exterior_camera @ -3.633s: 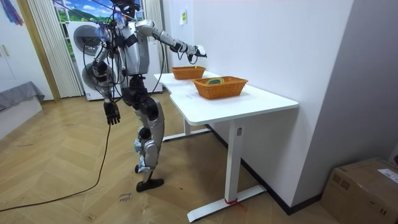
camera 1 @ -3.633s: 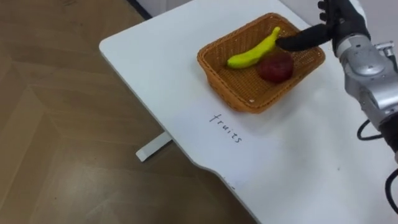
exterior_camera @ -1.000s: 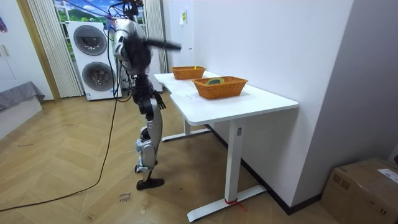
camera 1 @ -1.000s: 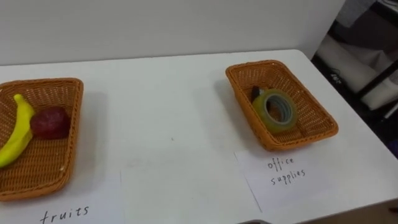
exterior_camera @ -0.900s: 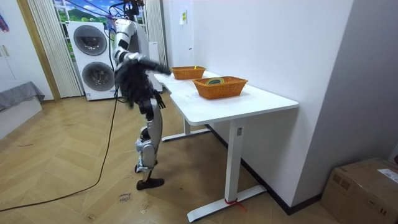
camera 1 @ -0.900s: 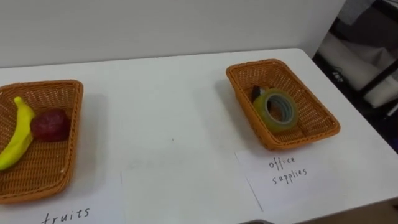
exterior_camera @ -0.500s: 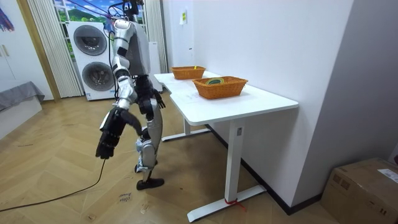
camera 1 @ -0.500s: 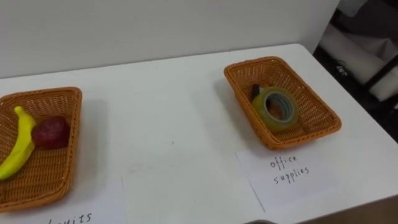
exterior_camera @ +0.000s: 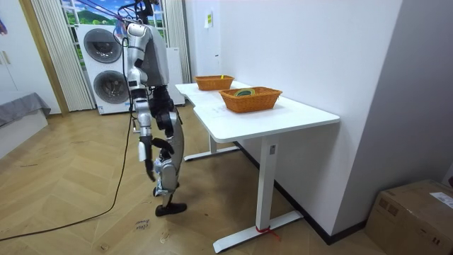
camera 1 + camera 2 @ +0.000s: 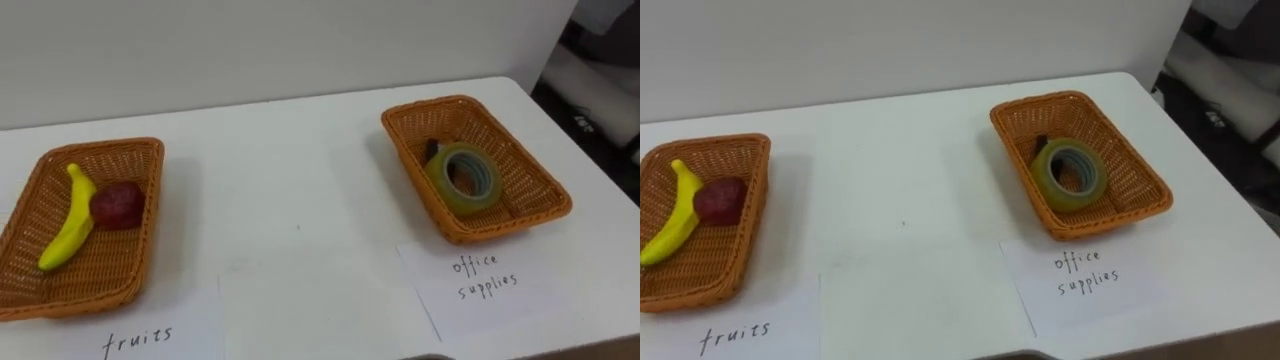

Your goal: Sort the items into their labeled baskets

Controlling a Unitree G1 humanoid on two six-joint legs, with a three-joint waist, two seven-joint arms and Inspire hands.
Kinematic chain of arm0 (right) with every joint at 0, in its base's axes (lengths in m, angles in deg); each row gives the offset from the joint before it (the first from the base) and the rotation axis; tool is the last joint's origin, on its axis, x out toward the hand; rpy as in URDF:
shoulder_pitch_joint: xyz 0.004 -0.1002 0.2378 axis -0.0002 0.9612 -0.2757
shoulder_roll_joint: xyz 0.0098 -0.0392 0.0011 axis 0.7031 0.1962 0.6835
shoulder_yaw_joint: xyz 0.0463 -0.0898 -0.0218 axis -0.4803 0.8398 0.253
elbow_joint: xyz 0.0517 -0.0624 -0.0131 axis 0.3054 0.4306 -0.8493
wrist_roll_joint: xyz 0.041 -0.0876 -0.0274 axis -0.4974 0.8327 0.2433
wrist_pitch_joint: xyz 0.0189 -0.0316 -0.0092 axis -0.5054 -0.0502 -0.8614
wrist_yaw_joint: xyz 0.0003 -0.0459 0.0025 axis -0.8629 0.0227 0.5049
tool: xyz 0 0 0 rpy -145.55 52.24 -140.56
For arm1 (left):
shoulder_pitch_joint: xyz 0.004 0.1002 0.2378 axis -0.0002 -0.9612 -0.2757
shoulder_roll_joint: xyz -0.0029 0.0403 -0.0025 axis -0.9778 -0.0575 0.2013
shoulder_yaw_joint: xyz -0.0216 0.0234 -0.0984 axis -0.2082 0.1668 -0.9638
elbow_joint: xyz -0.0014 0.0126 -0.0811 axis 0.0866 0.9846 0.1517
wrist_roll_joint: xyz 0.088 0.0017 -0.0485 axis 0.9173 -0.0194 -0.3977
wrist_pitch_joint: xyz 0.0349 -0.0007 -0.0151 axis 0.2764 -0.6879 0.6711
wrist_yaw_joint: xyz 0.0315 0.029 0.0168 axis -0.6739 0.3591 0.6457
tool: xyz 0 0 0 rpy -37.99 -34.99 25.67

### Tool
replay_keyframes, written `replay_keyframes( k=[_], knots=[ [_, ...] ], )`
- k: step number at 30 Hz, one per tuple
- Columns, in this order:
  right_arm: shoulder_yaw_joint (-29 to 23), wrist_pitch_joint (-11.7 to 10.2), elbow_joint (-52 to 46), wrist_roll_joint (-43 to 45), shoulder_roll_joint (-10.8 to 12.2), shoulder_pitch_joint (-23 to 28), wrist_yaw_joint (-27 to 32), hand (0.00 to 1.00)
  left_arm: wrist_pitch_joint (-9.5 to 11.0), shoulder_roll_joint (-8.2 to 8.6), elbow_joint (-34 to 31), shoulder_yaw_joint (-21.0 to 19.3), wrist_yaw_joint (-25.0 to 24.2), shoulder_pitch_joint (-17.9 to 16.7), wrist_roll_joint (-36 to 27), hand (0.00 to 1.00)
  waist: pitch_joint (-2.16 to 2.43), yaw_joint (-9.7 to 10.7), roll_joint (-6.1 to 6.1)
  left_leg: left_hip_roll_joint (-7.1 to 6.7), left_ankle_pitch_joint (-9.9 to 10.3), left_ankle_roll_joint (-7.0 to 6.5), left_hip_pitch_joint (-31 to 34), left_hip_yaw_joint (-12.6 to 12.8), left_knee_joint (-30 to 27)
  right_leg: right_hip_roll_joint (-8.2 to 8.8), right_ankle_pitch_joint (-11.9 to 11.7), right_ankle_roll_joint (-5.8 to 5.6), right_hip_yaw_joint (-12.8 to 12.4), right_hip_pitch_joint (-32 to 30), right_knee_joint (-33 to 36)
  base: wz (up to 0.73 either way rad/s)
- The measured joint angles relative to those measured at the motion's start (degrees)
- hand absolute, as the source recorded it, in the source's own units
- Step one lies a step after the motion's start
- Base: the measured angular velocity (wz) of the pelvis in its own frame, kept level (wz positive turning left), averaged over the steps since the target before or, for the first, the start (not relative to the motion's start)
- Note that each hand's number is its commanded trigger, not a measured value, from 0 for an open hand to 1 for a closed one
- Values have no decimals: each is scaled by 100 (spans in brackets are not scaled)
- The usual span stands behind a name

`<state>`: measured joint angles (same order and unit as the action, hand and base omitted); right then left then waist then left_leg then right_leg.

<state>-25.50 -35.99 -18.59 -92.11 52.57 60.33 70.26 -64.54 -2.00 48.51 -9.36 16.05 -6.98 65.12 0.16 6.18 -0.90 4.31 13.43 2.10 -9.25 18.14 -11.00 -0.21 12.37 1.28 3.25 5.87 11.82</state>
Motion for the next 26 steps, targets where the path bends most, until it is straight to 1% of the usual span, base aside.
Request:
replay_keyframes(
  k=[1,3,6,10,12,14,17,19,20,23,26],
  knots=[
    [140,2,-8,224,-1,-38,-68,0,-8,4,15,54,2,15,0,0,0,-37,8,3,0,0,2,0,-7,-2,0,0,-7,0,4,5],
    [473,10,-64,1129,19,-140,-254,0,-35,63,68,170,18,85,74,0,-8,-178,38,1,0,0,20,-25,-40,2,0,1,-8,0,6,2],
    [770,5,-128,1649,75,-329,-300,0,-73,104,189,220,25,218,123,0,-21,-311,76,-5,2,-3,66,-127,-77,5,-2,0,43,4,-4,10],
    [829,-8,-173,2084,71,-514,-229,0,-157,142,242,392,151,198,124,0,-24,-360,75,-4,1,-2,80,-158,-77,11,11,9,89,13,-3,6],
    [1057,0,-437,2118,95,-475,-172,0,-242,228,226,450,198,182,299,0,-25,-400,76,-8,1,-2,104,-192,-77,21,26,10,146,8,-7,10],
    [1099,-2,-604,2137,111,-463,-145,0,-263,281,196,541,226,176,467,0,-25,-409,70,-14,1,-2,123,-240,-81,23,35,11,168,8,-10,11],
    [1239,-5,-655,2242,108,-468,-69,0,-320,364,183,561,227,190,582,0,-26,-495,64,-16,1,-2,160,-298,-132,33,37,13,217,22,-16,9],
    [1257,-5,-676,2286,108,-475,-45,0,-325,383,131,561,226,179,612,0,-29,-513,60,-14,1,-2,172,-324,-180,41,42,19,233,43,-18,6],
    [1260,-6,-685,2290,109,-475,-44,0,-325,387,122,561,226,178,615,0,-29,-514,60,-14,1,-2,170,-343,-183,75,53,25,264,60,-21,12],
    [1258,-7,-683,2286,109,-453,-44,0,-327,397,122,561,227,180,619,0,-31,-503,59,-28,1,-2,166,-431,-203,90,83,26,348,110,-13,14],
    [1260,-27,-588,2273,110,-474,-48,0,-329,400,142,561,226,184,611,0,-33,-508,60,-30,1,-2,167,-463,-211,96,90,29,421,147,-13,11]
  ],
)
